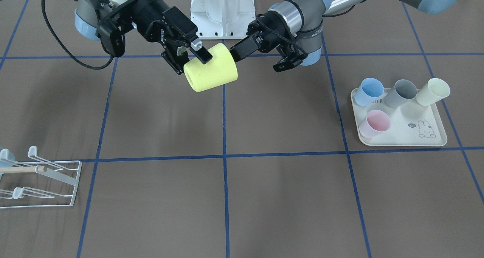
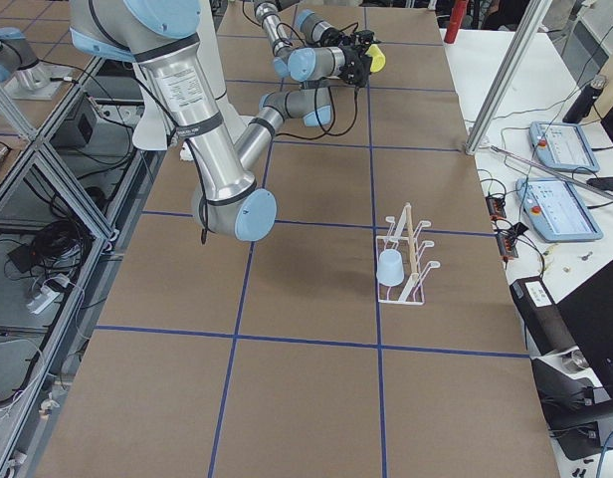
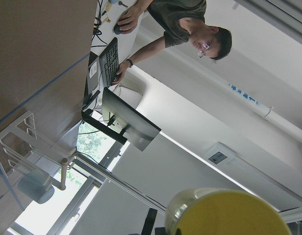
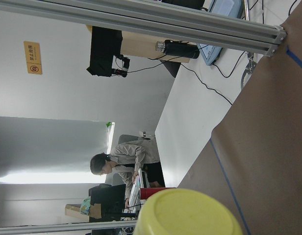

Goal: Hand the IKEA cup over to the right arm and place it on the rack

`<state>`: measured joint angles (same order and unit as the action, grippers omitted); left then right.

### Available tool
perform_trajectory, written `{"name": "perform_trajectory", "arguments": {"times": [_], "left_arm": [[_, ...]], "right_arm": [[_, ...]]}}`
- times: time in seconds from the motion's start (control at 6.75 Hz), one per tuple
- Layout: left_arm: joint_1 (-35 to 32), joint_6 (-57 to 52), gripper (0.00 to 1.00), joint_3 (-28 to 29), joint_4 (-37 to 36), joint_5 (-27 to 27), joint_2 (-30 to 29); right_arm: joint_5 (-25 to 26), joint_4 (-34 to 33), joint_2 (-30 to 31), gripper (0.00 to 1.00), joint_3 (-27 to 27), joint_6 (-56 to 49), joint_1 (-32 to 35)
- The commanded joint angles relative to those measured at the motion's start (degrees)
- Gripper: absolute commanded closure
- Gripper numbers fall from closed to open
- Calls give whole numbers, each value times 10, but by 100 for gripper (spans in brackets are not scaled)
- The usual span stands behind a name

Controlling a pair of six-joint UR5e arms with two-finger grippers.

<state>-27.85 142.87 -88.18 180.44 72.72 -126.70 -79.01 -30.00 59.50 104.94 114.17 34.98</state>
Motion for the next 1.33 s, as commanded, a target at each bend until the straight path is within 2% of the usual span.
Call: {"name": "perform_trajectory", "arguments": {"times": [0.0,0.44,0.74,0.89,1.04,1.19], "left_arm": [[6,-1,100,-1,0,0,-3],[6,-1,100,-6,1,-1,-3],[6,-1,100,-7,2,-1,-3],[7,-14,100,-7,2,0,-3],[7,-16,100,-6,2,1,-3],[8,-17,15,-6,2,0,-3]], "right_arm": [[0,-1,0,1,0,0,0],[9,-1,0,5,0,0,0],[9,0,0,11,0,0,0],[8,0,0,26,0,0,0],[8,0,1,99,0,0,0],[6,0,1,100,0,-1,0]]}}
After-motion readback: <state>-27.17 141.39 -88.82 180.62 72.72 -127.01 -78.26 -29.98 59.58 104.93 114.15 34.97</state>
